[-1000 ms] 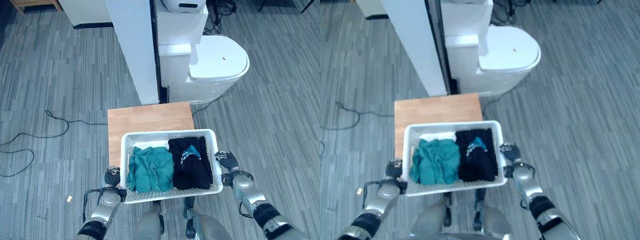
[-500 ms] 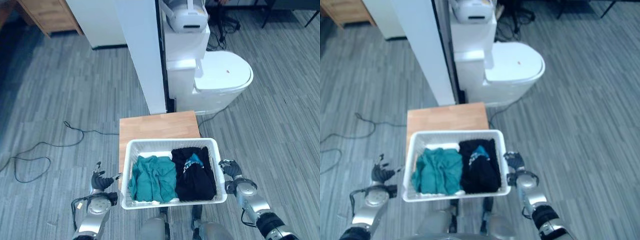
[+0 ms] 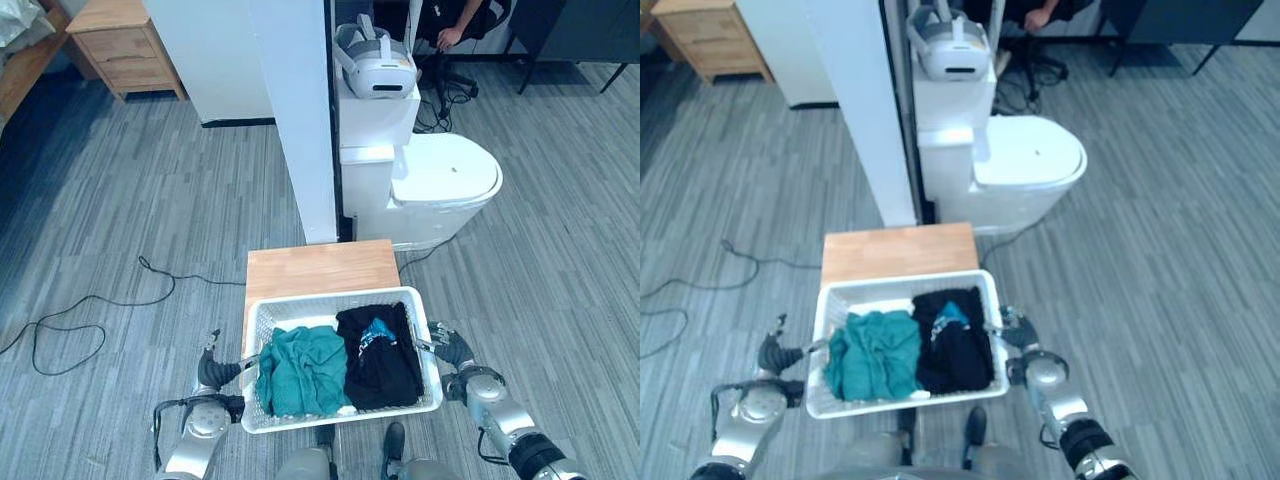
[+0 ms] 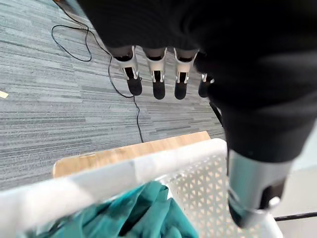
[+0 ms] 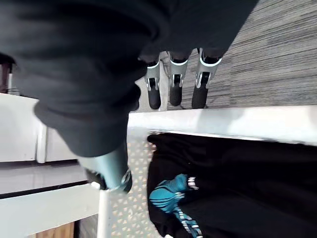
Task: Grab the laundry basket,head to the washer,open it,put in the laundry and shut it.
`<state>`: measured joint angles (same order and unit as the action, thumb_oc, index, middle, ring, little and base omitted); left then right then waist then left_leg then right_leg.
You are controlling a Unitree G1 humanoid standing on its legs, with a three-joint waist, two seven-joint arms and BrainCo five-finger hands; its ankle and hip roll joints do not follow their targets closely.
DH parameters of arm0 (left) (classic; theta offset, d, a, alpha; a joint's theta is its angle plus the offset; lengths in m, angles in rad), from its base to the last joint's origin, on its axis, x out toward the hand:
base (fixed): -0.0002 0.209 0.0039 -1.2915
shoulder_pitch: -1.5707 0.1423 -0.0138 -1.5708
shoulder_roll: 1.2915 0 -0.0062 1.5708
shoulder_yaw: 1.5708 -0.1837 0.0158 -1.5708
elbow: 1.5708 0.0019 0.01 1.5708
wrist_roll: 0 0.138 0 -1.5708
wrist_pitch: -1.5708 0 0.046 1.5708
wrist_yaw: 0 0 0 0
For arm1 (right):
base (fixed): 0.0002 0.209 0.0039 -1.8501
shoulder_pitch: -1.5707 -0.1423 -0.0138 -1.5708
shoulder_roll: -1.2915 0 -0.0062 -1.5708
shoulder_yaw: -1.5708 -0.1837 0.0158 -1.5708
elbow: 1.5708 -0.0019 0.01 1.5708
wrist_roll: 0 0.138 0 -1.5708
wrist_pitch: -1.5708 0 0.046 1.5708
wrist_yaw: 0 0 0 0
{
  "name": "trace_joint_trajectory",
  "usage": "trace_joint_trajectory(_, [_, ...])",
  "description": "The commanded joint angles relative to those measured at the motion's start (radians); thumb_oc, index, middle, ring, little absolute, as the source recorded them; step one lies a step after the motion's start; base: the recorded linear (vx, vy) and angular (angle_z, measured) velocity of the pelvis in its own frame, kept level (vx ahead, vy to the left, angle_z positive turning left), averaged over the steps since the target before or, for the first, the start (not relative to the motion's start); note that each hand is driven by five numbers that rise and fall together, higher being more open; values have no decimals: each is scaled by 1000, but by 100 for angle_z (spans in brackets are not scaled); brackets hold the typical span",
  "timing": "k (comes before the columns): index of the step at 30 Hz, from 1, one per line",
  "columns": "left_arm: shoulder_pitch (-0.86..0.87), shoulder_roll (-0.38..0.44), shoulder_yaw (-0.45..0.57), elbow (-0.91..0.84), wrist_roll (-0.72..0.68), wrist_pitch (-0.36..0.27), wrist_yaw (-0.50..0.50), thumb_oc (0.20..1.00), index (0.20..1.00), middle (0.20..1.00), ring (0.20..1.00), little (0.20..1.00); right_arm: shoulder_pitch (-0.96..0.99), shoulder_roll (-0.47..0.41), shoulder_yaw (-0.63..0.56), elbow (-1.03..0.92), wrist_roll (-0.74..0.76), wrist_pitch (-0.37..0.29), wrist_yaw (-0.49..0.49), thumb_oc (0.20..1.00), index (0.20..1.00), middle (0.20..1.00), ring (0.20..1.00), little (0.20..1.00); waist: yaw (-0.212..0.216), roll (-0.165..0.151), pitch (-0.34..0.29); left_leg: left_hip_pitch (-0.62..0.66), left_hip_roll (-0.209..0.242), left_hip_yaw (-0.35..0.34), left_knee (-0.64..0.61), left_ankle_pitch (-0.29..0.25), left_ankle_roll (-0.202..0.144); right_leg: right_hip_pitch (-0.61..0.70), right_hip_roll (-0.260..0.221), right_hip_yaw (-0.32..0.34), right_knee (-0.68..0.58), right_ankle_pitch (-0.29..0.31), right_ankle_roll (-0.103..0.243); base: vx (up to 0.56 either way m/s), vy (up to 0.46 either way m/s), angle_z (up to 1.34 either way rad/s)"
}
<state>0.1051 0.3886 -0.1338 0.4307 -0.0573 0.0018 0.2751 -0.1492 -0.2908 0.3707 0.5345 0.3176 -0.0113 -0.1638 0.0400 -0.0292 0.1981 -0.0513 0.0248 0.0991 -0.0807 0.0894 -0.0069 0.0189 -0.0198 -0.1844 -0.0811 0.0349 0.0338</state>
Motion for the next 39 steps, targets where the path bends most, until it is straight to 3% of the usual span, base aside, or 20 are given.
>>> trace_joint_trajectory(1, [-33,28,-9,17,68,-14,7,1000,1000,1000,1000,1000,-31,55,7,-58,53,-67,-1,1000,1000,1000,1000,1000,15,-54,-13,19,-11,29,-7,-96,-26,-20,-28,20,-6,-101,79,0,0,0])
trace_joint_trajectory(9, [-34,-9,-53,214,136,28,24,1000,1000,1000,1000,1000,-22,37,5,-170,109,-101,0,1000,1000,1000,1000,1000,-7,-59,-26,37,-9,45,-7,-108,-24,-12,-25,36,-6,-103,79,12,8,-5])
trace_joint_trajectory(14, [-43,-30,-64,327,160,33,30,1000,1000,1000,1000,1000,-12,5,16,-177,3,-99,-12,1000,1000,1000,1000,1000,-23,-59,-31,44,-9,53,-7,-115,-22,-10,-26,44,-6,-102,79,9,7,-8])
trace_joint_trajectory(16, [-48,-36,-62,352,172,35,33,1000,1000,1000,1000,1000,-2,-16,21,-172,-117,-85,-35,1000,1000,1000,1000,1000,-28,-58,-32,47,-9,54,-7,-119,-21,-9,-26,45,-6,-104,79,0,0,0])
trace_joint_trajectory(18, [-49,-44,-71,349,188,32,50,1000,1000,1000,1000,1000,18,-32,26,-136,-274,-64,-82,1000,1000,1000,1000,1000,-33,-55,-25,49,-10,52,-7,-121,-18,-11,-26,48,-5,-105,80,0,0,0])
trace_joint_trajectory(26, [-70,-44,-99,323,209,23,80,1000,1000,1000,1000,1000,-10,-7,82,47,-485,-11,-153,1000,1000,1000,1000,1000,-28,-44,9,20,-11,46,-1,-112,-14,-41,-27,50,2,-100,82,-35,4,-2])
trace_joint_trajectory(30, [-90,-41,-115,314,205,19,81,1000,1000,1000,1000,1000,-44,21,116,151,-500,12,-145,1000,1000,1000,1000,1000,-21,-37,26,2,-14,40,4,-105,-14,-56,-30,48,9,-98,81,-23,-1,1])
trace_joint_trajectory(34, [-106,-43,-139,319,194,18,62,1000,1000,1000,1000,1000,-54,81,148,248,-409,21,-85,1000,1000,1000,1000,1000,-13,-32,25,-1,-20,32,7,-104,-13,-59,-33,46,17,-101,79,38,4,4])
trace_joint_trajectory(35, [-106,-45,-146,318,180,17,51,1000,1000,1000,1000,1000,-49,102,146,269,-337,17,-62,812,812,812,812,812,-13,-30,23,3,-23,31,9,-107,-12,-56,-35,48,20,-103,78,69,13,7])
trace_joint_trajectory(36, [-107,-45,-147,319,175,16,49,1000,1000,1000,1000,1000,-49,105,145,269,-321,14,-59,451,451,451,451,451,-13,-29,23,5,-24,30,9,-108,-12,-55,-35,49,21,-104,78,65,13,7])
trace_joint_trajectory(37, [-107,-46,-147,318,169,15,47,573,573,573,573,573,-49,105,141,267,-309,12,-55,200,200,200,200,200,-14,-28,22,5,-25,30,10,-109,-12,-54,-35,49,21,-105,77,21,5,4])
trace_joint_trajectory(38, [-107,-46,-147,318,169,15,47,322,322,322,322,322,-49,105,141,267,-308,12,-55,200,200,200,200,200,-14,-28,22,6,-25,30,10,-109,-12,-54,-35,49,21,-105,77,0,0,0])
trace_joint_trajectory(39, [-108,-47,-147,315,165,14,44,200,200,200,200,200,-47,104,138,262,-296,9,-53,200,200,200,200,200,-14,-28,21,7,-25,30,10,-110,-12,-53,-35,49,21,-105,77,36,-6,2])
